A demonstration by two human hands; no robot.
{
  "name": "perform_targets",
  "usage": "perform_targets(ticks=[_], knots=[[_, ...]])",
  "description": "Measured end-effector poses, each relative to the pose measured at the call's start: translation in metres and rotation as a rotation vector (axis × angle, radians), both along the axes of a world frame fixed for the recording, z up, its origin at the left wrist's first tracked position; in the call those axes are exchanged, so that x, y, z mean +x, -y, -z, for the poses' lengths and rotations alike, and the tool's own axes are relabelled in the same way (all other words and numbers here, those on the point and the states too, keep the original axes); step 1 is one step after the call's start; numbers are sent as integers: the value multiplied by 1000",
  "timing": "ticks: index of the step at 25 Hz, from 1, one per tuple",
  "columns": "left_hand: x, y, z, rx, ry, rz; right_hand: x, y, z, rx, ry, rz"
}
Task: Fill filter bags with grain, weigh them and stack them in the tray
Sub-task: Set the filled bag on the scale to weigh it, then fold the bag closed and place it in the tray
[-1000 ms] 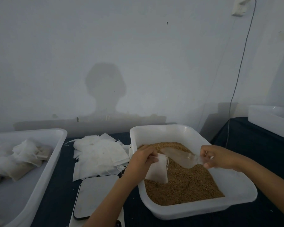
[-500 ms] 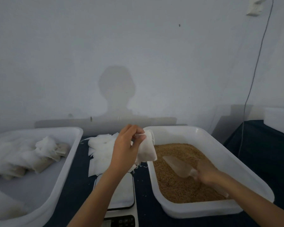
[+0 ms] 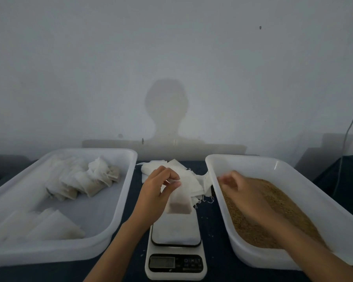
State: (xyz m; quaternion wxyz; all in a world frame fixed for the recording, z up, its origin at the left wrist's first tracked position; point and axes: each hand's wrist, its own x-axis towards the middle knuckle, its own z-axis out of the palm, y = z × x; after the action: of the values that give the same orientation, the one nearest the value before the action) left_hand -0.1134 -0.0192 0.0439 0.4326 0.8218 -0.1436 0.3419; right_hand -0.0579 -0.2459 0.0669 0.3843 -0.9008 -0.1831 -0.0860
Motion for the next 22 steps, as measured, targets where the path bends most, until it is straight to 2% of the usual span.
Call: perform_targets(ticks=[3,5,7,9,15,19,22], knots=[[-5,-6,7,-3,0,22,-17,-49,1,260,-376,-277],[-6,-10,14,-16,-7,17,-22,-69,13,370,-550,-308],[-7,-12,22,-39,-31,-9,-24,-78,25,476,-626,-279],[-6,-13,31,-55,-72,-34,-26,-83,40,524,-606,-247],[4,-4,47,-110,-198,-11,-25,-87,66,410,-246,-49],[14,3,56,-239,-229,-102,-18,-89,79,416,-178,-24],[20,4,63,-343,-294,-77,-16,-91,83,473,-187,-20]])
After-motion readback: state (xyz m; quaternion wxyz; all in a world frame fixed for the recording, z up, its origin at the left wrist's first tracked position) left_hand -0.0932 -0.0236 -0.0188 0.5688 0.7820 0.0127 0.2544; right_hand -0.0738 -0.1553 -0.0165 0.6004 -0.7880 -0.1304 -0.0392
